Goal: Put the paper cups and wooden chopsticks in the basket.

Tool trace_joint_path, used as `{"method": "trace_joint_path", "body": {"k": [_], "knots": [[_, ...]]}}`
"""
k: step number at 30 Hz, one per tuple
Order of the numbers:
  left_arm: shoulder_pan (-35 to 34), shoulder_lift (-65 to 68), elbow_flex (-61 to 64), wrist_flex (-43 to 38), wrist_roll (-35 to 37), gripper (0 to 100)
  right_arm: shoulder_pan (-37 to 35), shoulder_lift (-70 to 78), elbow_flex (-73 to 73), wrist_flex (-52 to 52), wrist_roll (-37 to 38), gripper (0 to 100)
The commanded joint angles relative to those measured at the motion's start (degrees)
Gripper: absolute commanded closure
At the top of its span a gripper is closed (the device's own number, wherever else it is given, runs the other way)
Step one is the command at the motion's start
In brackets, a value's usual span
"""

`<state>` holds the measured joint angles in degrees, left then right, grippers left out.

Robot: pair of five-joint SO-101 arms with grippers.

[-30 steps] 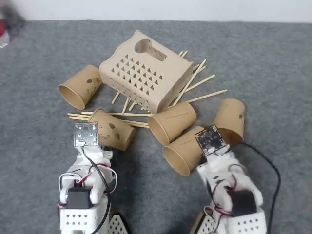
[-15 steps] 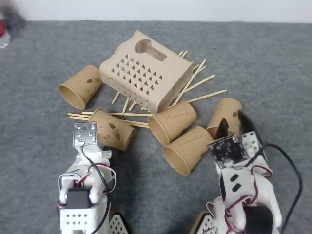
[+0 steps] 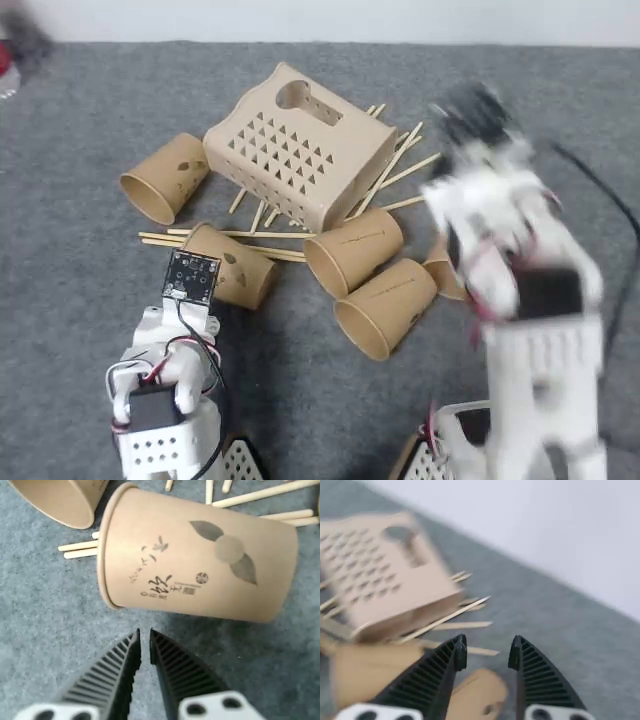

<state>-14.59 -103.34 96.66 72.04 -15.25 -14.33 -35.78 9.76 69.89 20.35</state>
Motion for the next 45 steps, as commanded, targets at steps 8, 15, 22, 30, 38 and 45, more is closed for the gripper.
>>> {"method": "trace_joint_path", "body": {"k": [8,15,22,30,38,45], "knots": [[-0.4,-0.9,-0.2,0.1,-0.7,97,-19.8,46.6,-55.3,12.9,-0.8,83.9],[-0.4,-0.9,-0.2,0.0,-0.9,97,-19.2,74.2,-78.9,5.5,-1.0,83.9],[-0.4,-0.9,-0.2,0.0,-1.0,97,-17.6,97.5,-98.8,-7.2,-1.0,84.3],[-0.4,-0.9,-0.2,0.0,-1.0,97,-13.7,106.6,-105.9,-9.5,-0.7,84.4],[-0.4,-0.9,-0.2,0.0,-1.0,97,-11.9,106.7,-105.5,-10.4,-0.7,84.4],[-0.4,-0.9,-0.2,0.0,-1.0,97,-11.9,109.6,-105.5,-10.7,-0.7,84.4]]}}
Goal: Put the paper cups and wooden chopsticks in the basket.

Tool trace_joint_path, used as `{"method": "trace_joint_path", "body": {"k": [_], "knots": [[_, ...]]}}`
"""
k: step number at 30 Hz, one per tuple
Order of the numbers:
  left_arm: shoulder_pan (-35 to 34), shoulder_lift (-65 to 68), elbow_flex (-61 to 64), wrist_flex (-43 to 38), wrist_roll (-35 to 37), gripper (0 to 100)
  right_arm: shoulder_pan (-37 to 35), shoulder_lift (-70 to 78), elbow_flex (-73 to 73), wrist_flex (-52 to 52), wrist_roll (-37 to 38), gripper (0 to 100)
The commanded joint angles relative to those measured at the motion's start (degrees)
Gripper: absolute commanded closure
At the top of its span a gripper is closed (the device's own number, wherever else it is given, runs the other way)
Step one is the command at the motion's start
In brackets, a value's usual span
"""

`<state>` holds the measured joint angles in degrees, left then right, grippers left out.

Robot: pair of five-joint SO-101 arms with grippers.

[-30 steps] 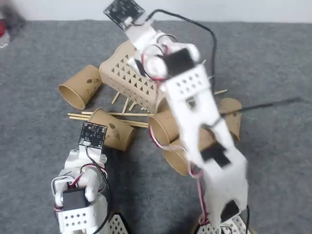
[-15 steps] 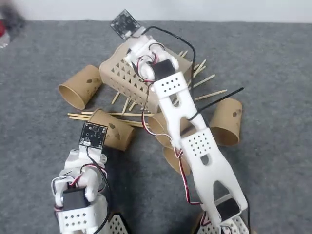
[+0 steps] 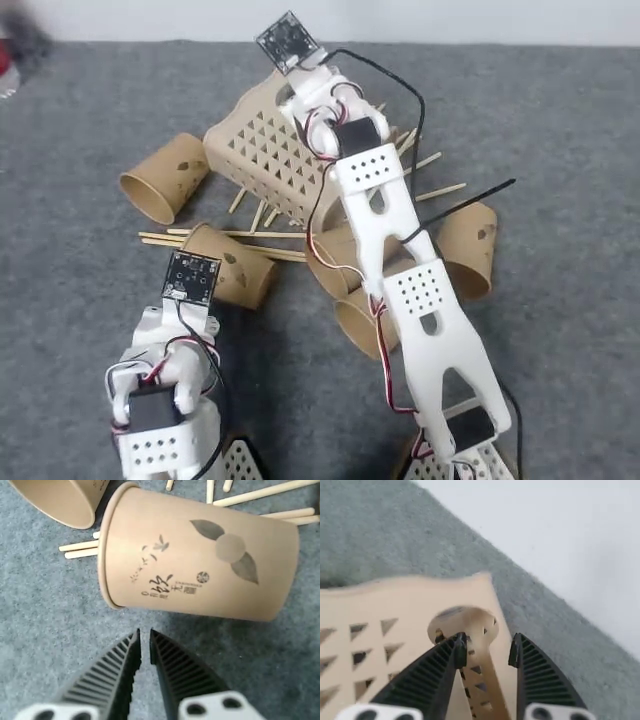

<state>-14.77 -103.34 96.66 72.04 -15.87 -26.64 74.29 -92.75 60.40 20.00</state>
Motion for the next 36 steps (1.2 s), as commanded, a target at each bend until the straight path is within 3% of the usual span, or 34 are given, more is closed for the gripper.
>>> {"method": "trace_joint_path", "body": {"k": [1,8,12,28,36], "knots": [[-0.3,-0.9,-0.2,0.0,-0.4,97,0.4,0.3,-3.0,-1.0,-0.4,84.4],[-0.3,-0.9,-0.2,0.0,-0.4,97,1.2,3.0,-3.4,-0.1,-0.5,84.4],[-0.3,-0.9,-0.2,0.0,-0.4,97,1.5,3.0,-3.4,3.2,-0.4,89.5],[-0.3,-0.9,-0.2,-0.1,-0.4,97,6.6,-6.3,-3.9,36.4,-0.5,91.5],[-0.3,-0.9,-0.2,-0.1,-0.4,97,7.1,-10.9,-3.8,30.4,-0.6,91.1]]}}
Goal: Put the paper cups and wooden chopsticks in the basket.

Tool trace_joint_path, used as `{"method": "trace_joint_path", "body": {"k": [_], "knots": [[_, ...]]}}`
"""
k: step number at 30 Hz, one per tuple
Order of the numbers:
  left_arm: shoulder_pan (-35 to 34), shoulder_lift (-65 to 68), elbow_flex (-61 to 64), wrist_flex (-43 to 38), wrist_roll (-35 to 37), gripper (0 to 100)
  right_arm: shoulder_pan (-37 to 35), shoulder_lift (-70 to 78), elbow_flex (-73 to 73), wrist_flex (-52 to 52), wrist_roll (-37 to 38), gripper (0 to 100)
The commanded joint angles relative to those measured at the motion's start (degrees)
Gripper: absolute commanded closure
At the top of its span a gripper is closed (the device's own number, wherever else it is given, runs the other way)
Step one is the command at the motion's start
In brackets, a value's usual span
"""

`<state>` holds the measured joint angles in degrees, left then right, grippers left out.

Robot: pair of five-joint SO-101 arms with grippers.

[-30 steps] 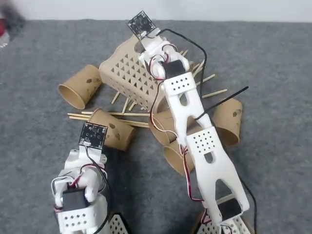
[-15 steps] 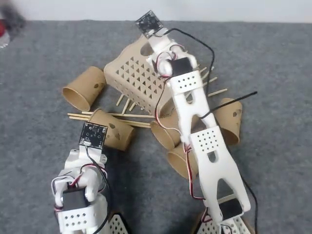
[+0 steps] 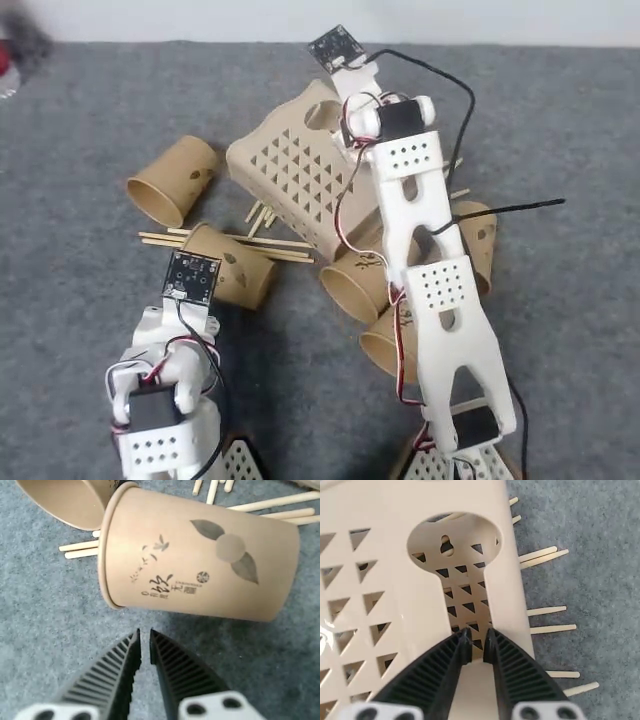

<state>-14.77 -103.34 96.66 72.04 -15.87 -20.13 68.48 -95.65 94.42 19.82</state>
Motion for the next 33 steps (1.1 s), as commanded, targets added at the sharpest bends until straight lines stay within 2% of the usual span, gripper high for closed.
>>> {"method": "trace_joint_path", "body": {"k": [1,4,9,11,18,24,30,32,33], "knots": [[-0.3,-0.9,-0.2,-0.1,-0.4,97,0.1,-5.1,-0.9,-5.1,-0.4,91.1],[-0.3,-0.9,-0.2,-0.1,-0.4,97,-1.0,-4.8,-0.9,-9.5,-0.4,89.9],[-0.3,-0.9,-0.2,-0.1,-0.4,97,-1.5,-5.3,-0.9,-8.7,-0.3,75.2],[-0.3,-0.9,-0.2,-0.1,-0.4,97,-1.2,-5.0,-0.9,-8.2,-0.3,73.4],[-0.3,-0.9,-0.2,-0.1,-0.4,97,0.5,1.6,-0.9,-14.8,2.2,73.4],[-0.3,-0.9,-0.2,-0.1,-0.4,97,0.0,4.9,-0.9,-14.5,2.2,73.4],[-0.3,-0.9,-0.2,-0.1,-0.4,97,0.0,5.8,-0.8,-18.5,2.2,73.8],[-0.3,-0.9,-0.2,-0.1,-0.4,97,-0.2,7.5,-0.8,-19.4,3.6,78.9],[-0.3,-0.9,-0.2,-0.1,-0.4,97,-0.4,8.6,-0.8,-20.0,6.1,84.5]]}}
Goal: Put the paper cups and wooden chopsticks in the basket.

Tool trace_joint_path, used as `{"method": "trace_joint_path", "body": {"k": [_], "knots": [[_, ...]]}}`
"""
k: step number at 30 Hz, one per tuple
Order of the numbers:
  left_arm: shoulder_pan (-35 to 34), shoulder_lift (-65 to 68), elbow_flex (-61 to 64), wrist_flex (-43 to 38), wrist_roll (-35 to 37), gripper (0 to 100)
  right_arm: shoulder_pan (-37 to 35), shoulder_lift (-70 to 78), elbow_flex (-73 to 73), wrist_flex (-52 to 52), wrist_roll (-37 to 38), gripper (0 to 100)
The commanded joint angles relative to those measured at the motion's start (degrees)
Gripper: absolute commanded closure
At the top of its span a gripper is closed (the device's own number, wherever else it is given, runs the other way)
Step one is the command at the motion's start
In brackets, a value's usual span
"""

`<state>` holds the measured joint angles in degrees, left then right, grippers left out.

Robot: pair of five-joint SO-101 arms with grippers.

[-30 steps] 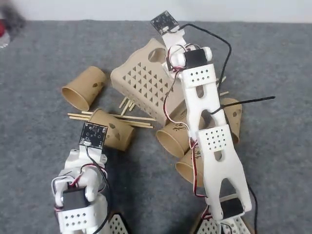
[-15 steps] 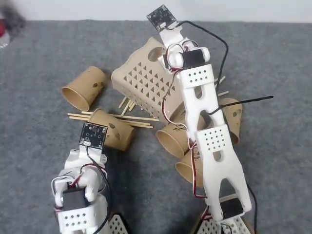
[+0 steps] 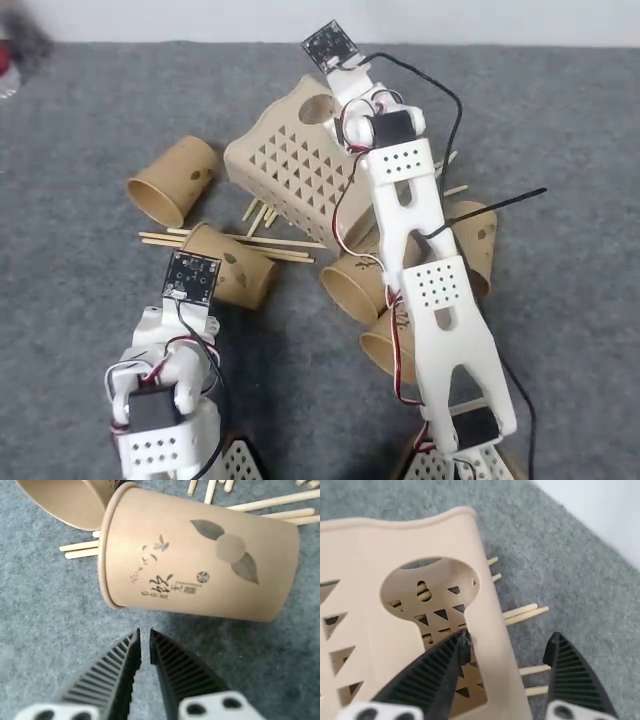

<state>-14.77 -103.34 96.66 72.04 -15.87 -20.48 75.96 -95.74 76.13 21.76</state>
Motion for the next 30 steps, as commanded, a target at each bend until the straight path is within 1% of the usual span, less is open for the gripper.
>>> {"method": "trace_joint_path", "body": {"k": [1,2,3,4,5,7,13,21,30], "knots": [[-0.3,-0.9,-0.2,-0.1,-0.4,97,-0.3,2.4,-0.7,-2.2,7.7,91.6],[-0.3,-0.9,-0.2,-0.1,-0.4,97,-0.7,3.7,-0.8,-2.8,11.9,99.4],[-0.3,-0.9,-0.2,-0.1,-0.4,97,-0.8,5.1,-0.8,-2.8,15.7,99.3],[-0.3,-0.9,-0.2,-0.1,-0.4,97,-1.0,6.2,-0.8,-2.5,18.8,95.7],[-0.3,-0.9,-0.2,-0.1,-0.4,97,-1.2,6.9,-0.9,-2.2,19.6,95.4],[-0.3,-0.9,-0.2,-0.1,-0.4,97,-1.4,6.7,-0.9,-1.8,19.5,99.8],[-0.3,-0.9,-0.2,-0.1,-0.4,96,-1.9,-1.2,-0.8,-1.5,19.4,99.1],[-0.3,-0.9,-0.2,-0.1,-0.4,96,-5.7,-15.5,-0.8,8.7,19.3,99.1],[-0.3,-0.9,-0.2,-0.1,-0.4,96,-6.2,-34.2,-0.8,8.7,19.3,99.1]]}}
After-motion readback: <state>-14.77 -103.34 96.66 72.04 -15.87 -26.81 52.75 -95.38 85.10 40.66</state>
